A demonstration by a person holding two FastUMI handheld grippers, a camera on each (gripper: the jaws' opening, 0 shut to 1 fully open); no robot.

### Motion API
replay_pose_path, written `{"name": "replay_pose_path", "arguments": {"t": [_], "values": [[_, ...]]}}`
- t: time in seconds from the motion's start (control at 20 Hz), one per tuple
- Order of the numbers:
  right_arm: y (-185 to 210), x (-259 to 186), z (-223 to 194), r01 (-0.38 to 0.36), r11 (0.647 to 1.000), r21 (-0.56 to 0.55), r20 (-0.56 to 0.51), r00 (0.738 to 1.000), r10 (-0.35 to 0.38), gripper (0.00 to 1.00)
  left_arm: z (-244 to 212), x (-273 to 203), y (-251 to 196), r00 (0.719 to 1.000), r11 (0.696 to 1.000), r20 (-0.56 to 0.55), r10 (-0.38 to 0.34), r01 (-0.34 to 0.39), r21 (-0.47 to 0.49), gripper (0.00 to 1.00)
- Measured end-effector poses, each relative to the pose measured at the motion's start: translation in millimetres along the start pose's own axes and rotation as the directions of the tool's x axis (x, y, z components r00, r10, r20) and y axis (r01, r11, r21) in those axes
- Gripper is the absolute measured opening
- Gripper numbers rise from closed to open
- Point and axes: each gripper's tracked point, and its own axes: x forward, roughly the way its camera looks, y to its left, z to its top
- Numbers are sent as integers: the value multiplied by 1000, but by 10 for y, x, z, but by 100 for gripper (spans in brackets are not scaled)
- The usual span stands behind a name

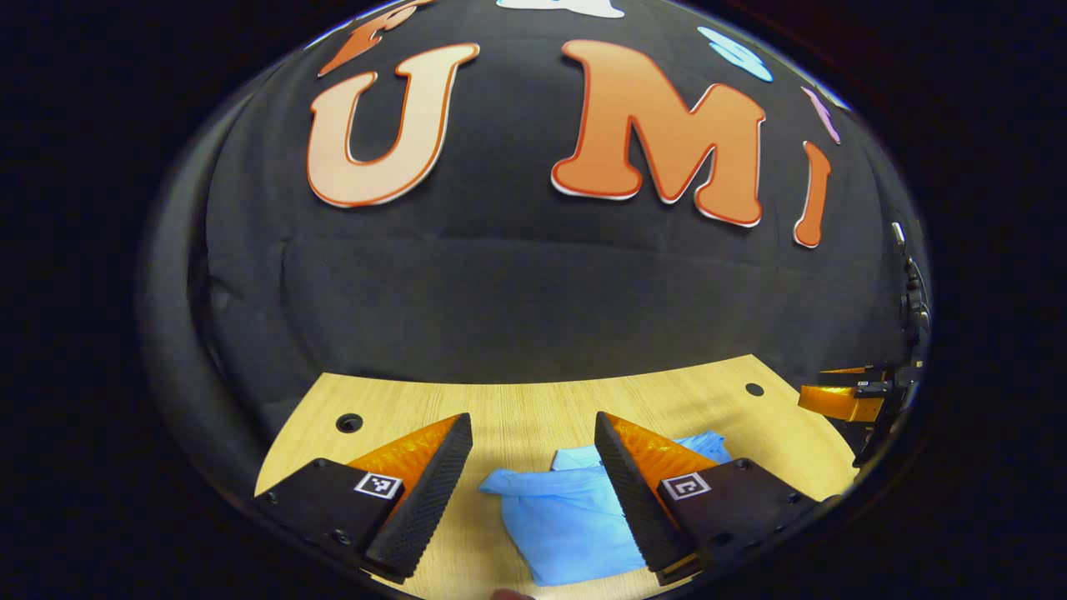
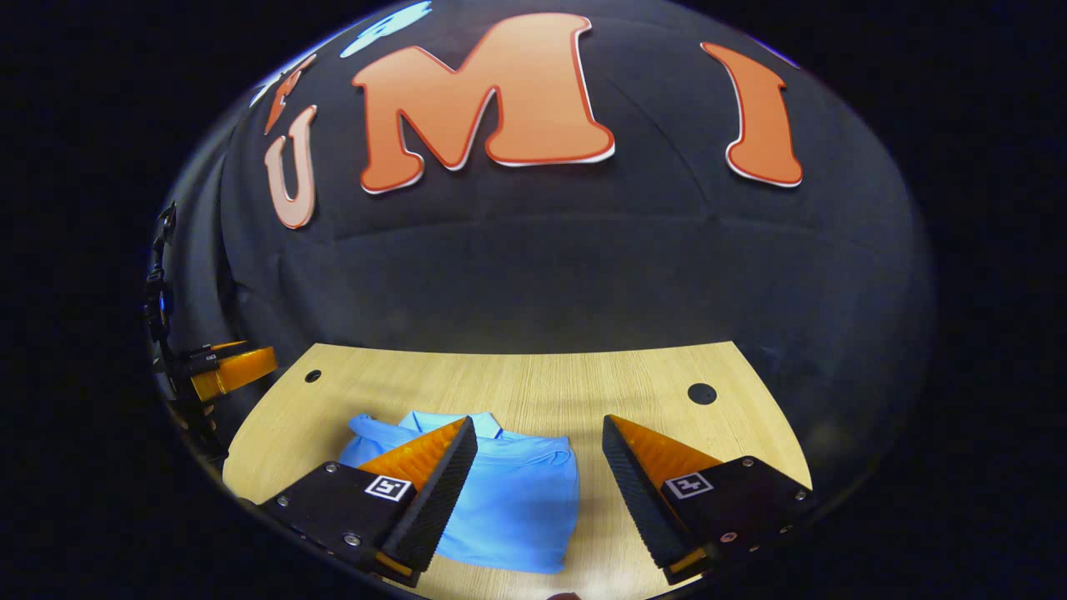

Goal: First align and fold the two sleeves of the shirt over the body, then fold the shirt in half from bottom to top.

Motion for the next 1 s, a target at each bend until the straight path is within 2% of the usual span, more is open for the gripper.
{"name": "replay_pose_path", "arguments": {"t": [0.3, 0.45, 0.5, 0.55, 1.0], "values": [[24, -826, 9, -10, 1000, 0, 78, 997, 10, 95, 24, -909, -295, 998, 1000, 59, 1, -1, 0, 97], [85, -1278, -36, -13, 999, -29, 120, 993, 16, 94, 61, -1374, -387, 992, 999, 119, 32, -35, 20, 97], [107, -1417, -38, -16, 999, -40, 138, 990, 22, 99, 75, -1532, -432, 989, 999, 140, 37, -42, 33, 97], [124, -1552, -28, -13, 999, -52, 158, 987, 21, 95, 69, -1668, -490, 987, 998, 157, 36, -44, 45, 97], [199, -2359, -27, -15, 989, -144, 265, 963, 53, 95, -76, -2596, -948, 971, 999, 238, 21, -30, 35, 97]]}}
